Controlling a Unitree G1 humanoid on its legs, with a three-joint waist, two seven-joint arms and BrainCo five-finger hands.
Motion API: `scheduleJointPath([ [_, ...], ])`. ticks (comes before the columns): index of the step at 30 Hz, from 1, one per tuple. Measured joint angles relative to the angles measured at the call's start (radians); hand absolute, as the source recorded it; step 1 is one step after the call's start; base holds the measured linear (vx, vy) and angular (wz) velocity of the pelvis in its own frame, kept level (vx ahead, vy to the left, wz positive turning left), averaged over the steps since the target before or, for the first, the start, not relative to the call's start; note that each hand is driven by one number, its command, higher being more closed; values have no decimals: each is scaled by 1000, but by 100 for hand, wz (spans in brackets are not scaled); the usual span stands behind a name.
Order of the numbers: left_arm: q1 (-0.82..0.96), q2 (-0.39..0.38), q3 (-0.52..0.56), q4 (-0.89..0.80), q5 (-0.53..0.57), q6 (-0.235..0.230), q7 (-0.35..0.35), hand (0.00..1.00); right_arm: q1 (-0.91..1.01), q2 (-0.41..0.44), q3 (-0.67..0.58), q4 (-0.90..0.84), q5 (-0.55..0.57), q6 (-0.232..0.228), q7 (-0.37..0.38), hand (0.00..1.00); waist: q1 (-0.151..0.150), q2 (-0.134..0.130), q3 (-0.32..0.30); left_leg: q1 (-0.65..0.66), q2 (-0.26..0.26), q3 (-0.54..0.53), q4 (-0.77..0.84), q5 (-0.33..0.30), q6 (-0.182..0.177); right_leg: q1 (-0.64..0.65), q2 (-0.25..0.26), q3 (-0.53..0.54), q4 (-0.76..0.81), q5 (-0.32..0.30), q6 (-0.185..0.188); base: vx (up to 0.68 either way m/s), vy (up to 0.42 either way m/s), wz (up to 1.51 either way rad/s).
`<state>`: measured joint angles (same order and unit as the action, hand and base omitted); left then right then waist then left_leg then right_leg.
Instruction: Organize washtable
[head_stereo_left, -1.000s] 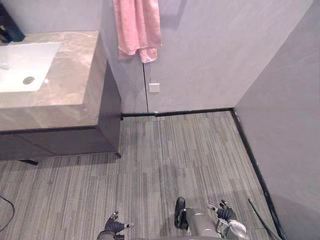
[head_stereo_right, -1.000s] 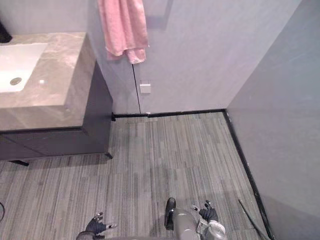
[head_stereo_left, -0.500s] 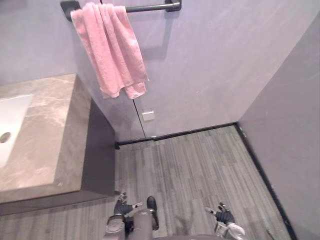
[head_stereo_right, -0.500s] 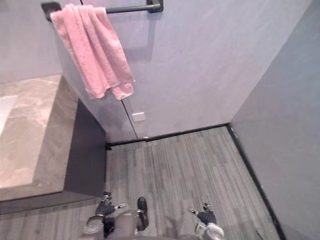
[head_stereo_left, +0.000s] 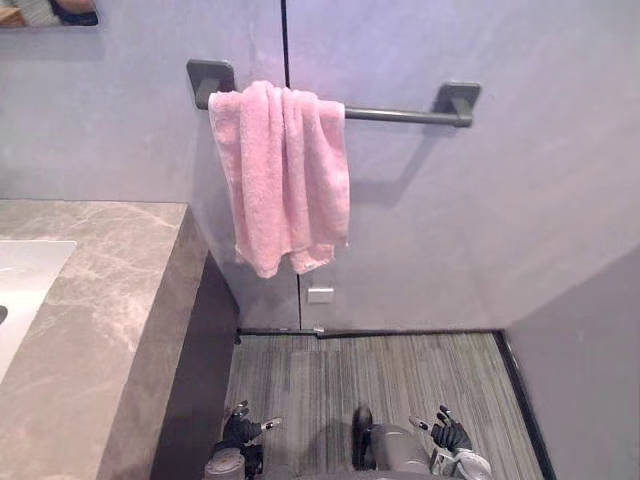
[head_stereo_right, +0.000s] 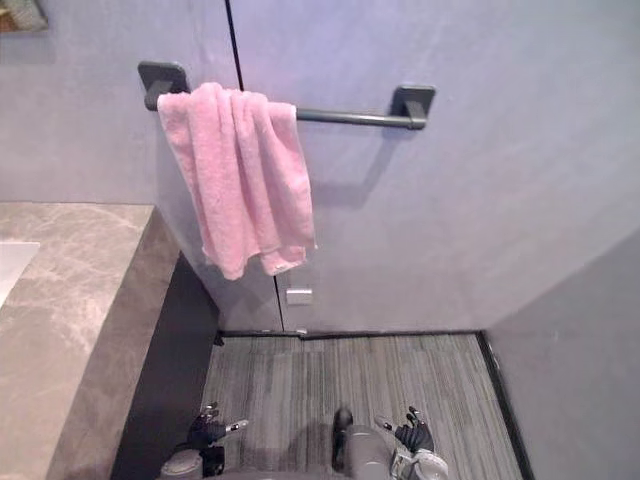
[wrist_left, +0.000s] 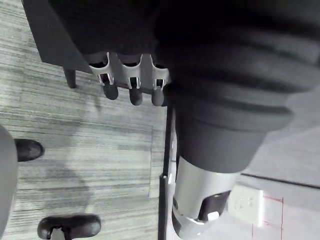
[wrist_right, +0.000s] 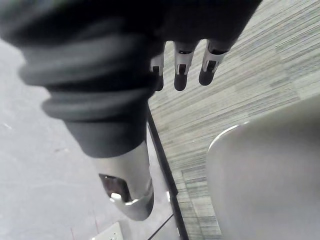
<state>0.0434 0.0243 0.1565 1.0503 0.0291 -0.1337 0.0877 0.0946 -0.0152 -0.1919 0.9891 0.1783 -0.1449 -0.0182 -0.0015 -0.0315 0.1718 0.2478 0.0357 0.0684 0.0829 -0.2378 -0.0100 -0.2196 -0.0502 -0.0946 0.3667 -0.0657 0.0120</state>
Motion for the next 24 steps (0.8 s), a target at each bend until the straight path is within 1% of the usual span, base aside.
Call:
scheduleJointPath([
  [1, 5, -20, 12, -3, 0, -4, 0, 0, 0, -9, 2, -3, -3, -1, 1, 0, 7, 25, -15, -11, 16, 4, 52, -1, -3, 14, -1, -30, 15, -41, -15, 542, -272, 63],
  [2, 5, -32, 13, -4, 0, -4, 0, 0, 0, -20, 3, -3, -2, 0, 1, 0, 11, 44, -16, -35, 33, 12, 120, -9, -22, 36, 0, -53, 13, -64, -26, 340, -179, 60],
  [3, 4, -35, 14, -7, 0, -3, 0, 0, 0, -24, 3, -2, -2, 0, 1, 0, 10, 51, -15, -57, 41, 14, 174, -14, -33, 50, 0, -65, 9, -76, -30, 381, -240, 47],
  [4, 5, -46, 30, -20, -1, -2, -1, 0, 0, -32, 4, -5, 5, 2, 0, 0, 13, 63, -12, -121, 72, 23, 351, -16, -64, 99, 13, -82, -18, -90, -43, 343, -209, 33],
  [5, 8, -53, 50, -32, -11, -4, -1, 0, 5, -32, 4, -3, 13, 4, -1, 0, 18, 58, -9, -169, 101, 43, 476, -12, -87, 145, 23, -90, -48, -96, -54, 397, -234, 22],
  [7, 16, -53, 52, -45, -22, -5, -2, 0, 8, -28, 6, -3, 22, 4, -2, 0, 18, 56, -8, -198, 144, 99, 561, -16, -80, 213, 33, -94, -86, -104, -67, 252, -112, -1],
  [8, 17, -54, 52, -50, -23, -6, -2, 0, 8, -26, 5, -5, 28, 5, -2, 0, 17, 54, -8, -211, 158, 129, 561, -20, -73, 237, 33, -92, -103, -105, -68, 244, -85, -13],
  [9, 16, -56, 51, -53, -23, -6, -1, 0, 8, -24, 4, -6, 30, 5, -2, 0, 18, 52, -9, -234, 163, 148, 532, -28, -59, 258, 30, -83, -121, -105, -68, 241, -30, -24],
  [11, 16, -57, 50, -63, -23, -7, -1, 0, 8, -22, 3, -7, 41, 9, -2, 0, 20, 49, -10, -268, 155, 148, 424, -28, -59, 267, 21, -64, -133, -105, -67, 177, 18, -29],
  [12, 14, -54, 45, -63, -23, -7, -1, 0, 10, -20, 2, -5, 47, 13, -4, 0, 18, 44, -12, -276, 129, 119, 315, -21, -65, 269, 10, -55, -134, -106, -58, 139, 120, -30],
  [13, 14, -53, 41, -62, -23, -8, 0, 0, 13, -19, 2, -4, 46, 16, -4, 0, 18, 41, -15, -273, 95, 69, 189, 25, -80, 271, -1, -37, -132, -114, -35, 172, 162, -36],
  [14, 15, -57, 41, -57, -23, -7, 1, 0, 16, -25, 2, -3, 46, 16, -4, 0, 18, 53, -21, -278, 87, 39, 132, 132, -75, 270, 4, -24, -124, -125, -17, 174, 204, -40],
  [15, 14, -51, 41, -55, -23, -7, 1, 0, 16, -21, 3, 5, 46, 19, -6, 0, 20, 53, -28, -266, 85, 42, 138, 136, -81, 271, -1, -5, -116, -134, -2, 115, 140, -38],
  [16, 17, -44, 41, -53, -23, -7, 1, 0, 27, -11, 4, 5, 45, 19, -4, 0, 20, 36, -41, -250, 76, 61, 124, 137, -80, 275, -7, 13, -115, -133, 6, 122, 144, -40],
  [17, 19, -29, 40, -46, -23, -7, 1, 0, 38, 1, 4, 5, 46, 19, -4, 0, 21, 10, -58, -230, 57, 76, 95, 137, -76, 275, -28, 22, -116, -141, 20, 83, 93, -27],
  [18, 18, -25, 39, -40, -22, -7, 1, 0, 39, 8, 4, 5, 45, 18, -4, 0, 19, 9, -59, -225, 51, 80, 86, 139, -73, 275, -36, 25, -117, -142, 21, 76, 129, -25],
  [20, 17, -13, 30, -37, -21, -6, 0, 0, 49, 28, 4, 6, 44, 17, -2, 0, 17, -18, -75, -188, 26, 100, 33, 151, -55, 277, -57, 42, -125, -147, 38, 45, 130, -18],
  [22, 18, -13, 20, -37, -20, -5, 0, 0, 50, 28, 4, 6, 44, 17, 0, 0, 16, -18, -76, -168, 15, 103, 13, 155, -50, 286, -60, 44, -128, -149, 41, 10, 62, -5],
  [24, 19, -14, 4, -36, -20, -5, 0, 0, 50, 27, 4, 9, 42, 17, 0, 0, 17, -12, -78, -153, 7, 106, -12, 166, -44, 288, -66, 46, -132, -150, 43, 2, 18, 0],
])
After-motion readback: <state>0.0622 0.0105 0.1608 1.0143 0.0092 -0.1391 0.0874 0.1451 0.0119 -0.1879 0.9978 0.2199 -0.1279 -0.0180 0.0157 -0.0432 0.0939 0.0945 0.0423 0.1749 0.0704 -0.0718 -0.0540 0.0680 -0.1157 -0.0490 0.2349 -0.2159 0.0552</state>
